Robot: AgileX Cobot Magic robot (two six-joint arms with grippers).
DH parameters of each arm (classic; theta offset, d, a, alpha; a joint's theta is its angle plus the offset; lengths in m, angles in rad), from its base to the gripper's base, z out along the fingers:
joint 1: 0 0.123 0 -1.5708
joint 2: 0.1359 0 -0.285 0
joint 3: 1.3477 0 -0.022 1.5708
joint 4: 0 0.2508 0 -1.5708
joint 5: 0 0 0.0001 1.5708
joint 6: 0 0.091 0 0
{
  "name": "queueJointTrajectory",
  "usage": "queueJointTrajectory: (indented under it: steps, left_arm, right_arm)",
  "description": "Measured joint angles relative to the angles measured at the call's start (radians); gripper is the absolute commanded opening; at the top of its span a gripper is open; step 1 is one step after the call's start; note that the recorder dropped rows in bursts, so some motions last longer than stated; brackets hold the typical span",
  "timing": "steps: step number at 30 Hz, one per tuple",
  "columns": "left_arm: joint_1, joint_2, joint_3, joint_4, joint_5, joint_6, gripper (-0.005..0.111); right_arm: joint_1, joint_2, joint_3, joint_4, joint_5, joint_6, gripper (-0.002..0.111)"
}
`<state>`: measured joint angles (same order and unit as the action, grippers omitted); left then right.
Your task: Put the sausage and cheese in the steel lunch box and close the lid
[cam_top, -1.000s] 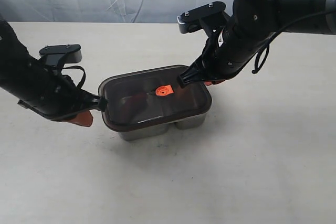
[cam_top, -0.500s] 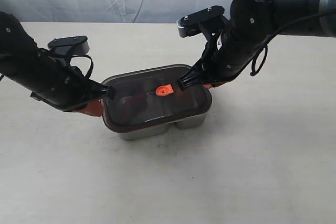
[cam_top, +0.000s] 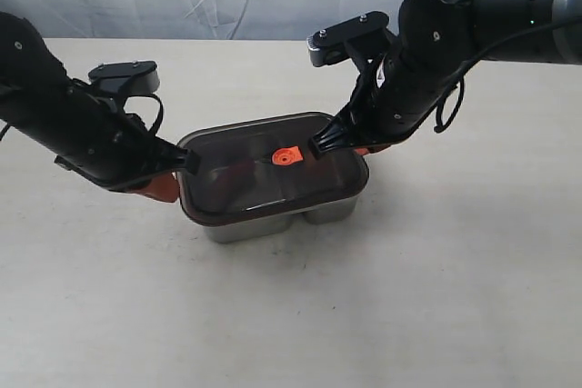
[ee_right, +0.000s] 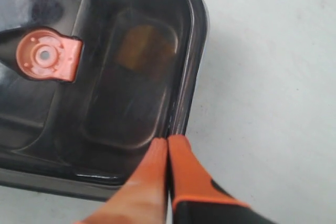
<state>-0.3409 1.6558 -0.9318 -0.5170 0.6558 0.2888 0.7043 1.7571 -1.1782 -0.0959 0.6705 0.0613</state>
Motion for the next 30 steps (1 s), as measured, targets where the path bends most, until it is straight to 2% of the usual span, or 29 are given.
queueJointTrajectory:
  steps: [7, 10, 12, 16, 24, 30]
  left_arm:
    - [0.000, -0.019, 0.000, 0.002, 0.045, 0.004, 0.000]
    - [-0.002, -0.051, -0.001, -0.004, 0.137, 0.029, 0.000]
    - [-0.035, -0.051, -0.001, 0.001, 0.150, 0.033, 0.000]
    - [-0.089, -0.049, -0.001, 0.001, 0.100, 0.027, 0.000]
    - [-0.093, -0.011, -0.002, -0.001, -0.014, 0.023, 0.000]
    - [-0.093, -0.011, -0.002, -0.001, -0.024, 0.023, 0.000]
  right_arm:
    - [0.000, 0.000, 0.000, 0.000, 0.004, 0.000, 0.000]
    - [0.000, 0.000, 0.000, 0.002, 0.019, 0.000, 0.000]
    - [0.000, 0.000, 0.000, 0.002, 0.019, 0.000, 0.000]
    - [0.000, 0.000, 0.000, 0.002, 0.021, 0.000, 0.000]
    - [0.000, 0.000, 0.000, 0.002, 0.029, -0.002, 0.000]
    - [0.000, 0.000, 0.000, 0.002, 0.030, -0.002, 0.000]
